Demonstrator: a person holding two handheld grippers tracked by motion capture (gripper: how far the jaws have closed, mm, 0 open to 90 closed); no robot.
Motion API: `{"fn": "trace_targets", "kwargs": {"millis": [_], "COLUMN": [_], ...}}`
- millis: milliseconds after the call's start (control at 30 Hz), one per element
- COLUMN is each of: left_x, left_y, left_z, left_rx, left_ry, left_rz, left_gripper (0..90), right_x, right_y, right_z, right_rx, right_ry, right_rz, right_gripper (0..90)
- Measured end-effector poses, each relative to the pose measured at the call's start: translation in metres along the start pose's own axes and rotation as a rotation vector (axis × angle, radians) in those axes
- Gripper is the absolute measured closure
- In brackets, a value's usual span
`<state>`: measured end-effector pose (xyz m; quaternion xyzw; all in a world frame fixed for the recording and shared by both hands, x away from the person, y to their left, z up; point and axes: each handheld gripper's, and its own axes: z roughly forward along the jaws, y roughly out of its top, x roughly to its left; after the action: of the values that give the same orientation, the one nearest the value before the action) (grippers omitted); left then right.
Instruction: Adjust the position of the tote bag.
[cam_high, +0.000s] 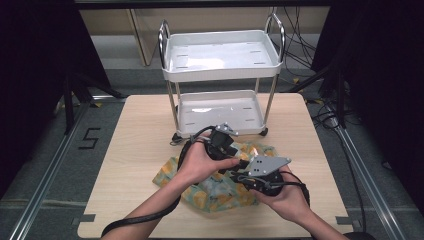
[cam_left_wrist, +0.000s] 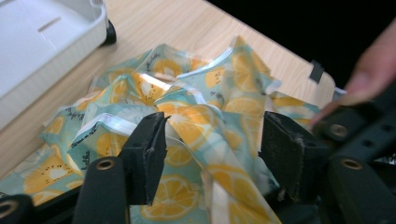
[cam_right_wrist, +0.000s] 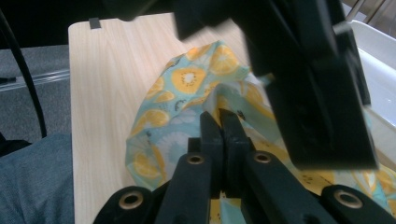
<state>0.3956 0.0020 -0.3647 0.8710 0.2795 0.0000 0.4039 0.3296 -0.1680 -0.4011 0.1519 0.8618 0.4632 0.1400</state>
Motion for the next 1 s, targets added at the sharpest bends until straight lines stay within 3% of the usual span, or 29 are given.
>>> {"fn": "trace_targets", "kwargs": {"millis": [233,267,300,367,533,567,600,667,700,733,767,800,833,867,1000], "left_x": [0.002,0.0,0.001,0.0,-0.003,-0.003,-0.002,-0.001,-0.002,0.001,0.002,0.004,0.006,0.006,0.009], "left_y": [0.0,0.0,0.0,-0.001,-0.002,-0.003,-0.003,-0.006,-0.01,-0.012,-0.016,-0.019,-0.024,-0.028,-0.046], "left_z": [0.012,0.014,0.014,0.016,0.011,0.006,0.002,-0.01,-0.016,-0.022,-0.029,-0.034,-0.041,-0.046,-0.07], "left_rx": [0.121,0.112,0.159,0.183,0.19,0.183,0.178,0.149,0.1,0.115,0.087,0.073,0.029,0.012,-0.052], "left_ry": [0.019,0.02,0.03,0.036,0.057,0.072,0.078,0.091,0.104,0.111,0.122,0.133,0.149,0.152,0.166], "left_rz": [0.032,0.013,0.049,0.06,0.088,0.093,0.095,0.105,0.069,0.085,0.072,0.072,0.042,0.02,-0.009], "left_gripper": [54.7,57.1,59.3,64.5,86.9,87.9,88.8,89.1,89.2,89.3,89.3,89.3,89.3,89.3,89.3], "right_x": [0.007,0.008,0.007,0.009,0.018,0.017,0.019,0.018,0.019,0.019,0.018,0.018,0.017,0.016,0.005], "right_y": [-0.001,-0.001,0.0,0.0,0.001,0.001,0.001,0.003,0.004,0.005,0.006,0.007,0.008,0.009,0.01], "right_z": [0.002,0.002,0.002,0.003,0.004,0.004,0.004,0.005,0.004,0.001,-0.001,-0.004,-0.007,-0.013,-0.037], "right_rx": [0.022,0.02,0.017,0.023,0.038,0.033,0.033,0.015,0.009,0.0,-0.013,-0.03,-0.043,-0.065,-0.126], "right_ry": [0.015,0.012,0.011,0.014,0.022,0.022,0.022,0.028,0.026,0.026,0.014,0.029,0.035,0.033,0.015], "right_rz": [0.0,-0.001,-0.029,-0.031,-0.017,-0.038,-0.009,-0.047,-0.037,-0.029,-0.034,-0.011,-0.008,0.032,0.085], "right_gripper": [90.0,90.0,90.0,90.0,89.0,87.1,83.4,77.9,72.7,68.6,64.9,60.3,56.8,53.0,49.9]}}
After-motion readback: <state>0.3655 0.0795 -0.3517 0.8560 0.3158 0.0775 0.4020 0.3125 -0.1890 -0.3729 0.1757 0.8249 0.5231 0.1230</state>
